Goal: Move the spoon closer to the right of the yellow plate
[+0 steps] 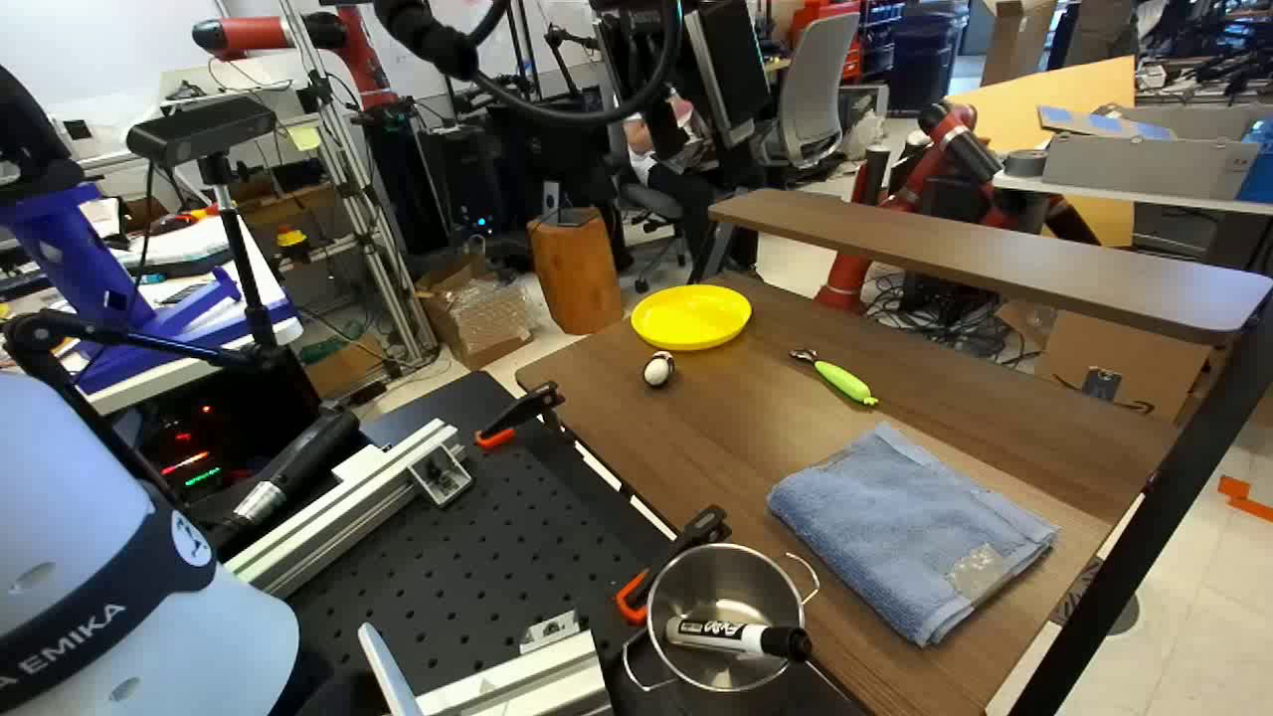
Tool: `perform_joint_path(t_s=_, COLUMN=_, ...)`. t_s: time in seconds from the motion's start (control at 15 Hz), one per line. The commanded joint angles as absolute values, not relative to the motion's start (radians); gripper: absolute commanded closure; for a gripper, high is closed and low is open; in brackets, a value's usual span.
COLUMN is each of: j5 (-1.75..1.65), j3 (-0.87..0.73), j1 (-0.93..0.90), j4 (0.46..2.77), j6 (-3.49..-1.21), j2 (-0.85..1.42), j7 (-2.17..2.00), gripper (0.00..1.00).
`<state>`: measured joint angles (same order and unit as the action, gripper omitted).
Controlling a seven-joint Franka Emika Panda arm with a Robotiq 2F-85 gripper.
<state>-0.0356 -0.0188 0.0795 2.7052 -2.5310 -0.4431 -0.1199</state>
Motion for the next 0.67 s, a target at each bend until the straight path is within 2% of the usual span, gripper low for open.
perform_joint_path(t_s=0.0, j5=-0.033, j3=-0.015, j1=0.083, j4=2.704, j6=-2.528, j2=-0.444, j7=-0.117, gripper=0.0)
perform_joint_path(t_s=0.6, j5=-0.028, j3=-0.013, j1=0.088, j4=2.704, j6=-2.528, j2=-0.443, j7=-0.162, gripper=0.0)
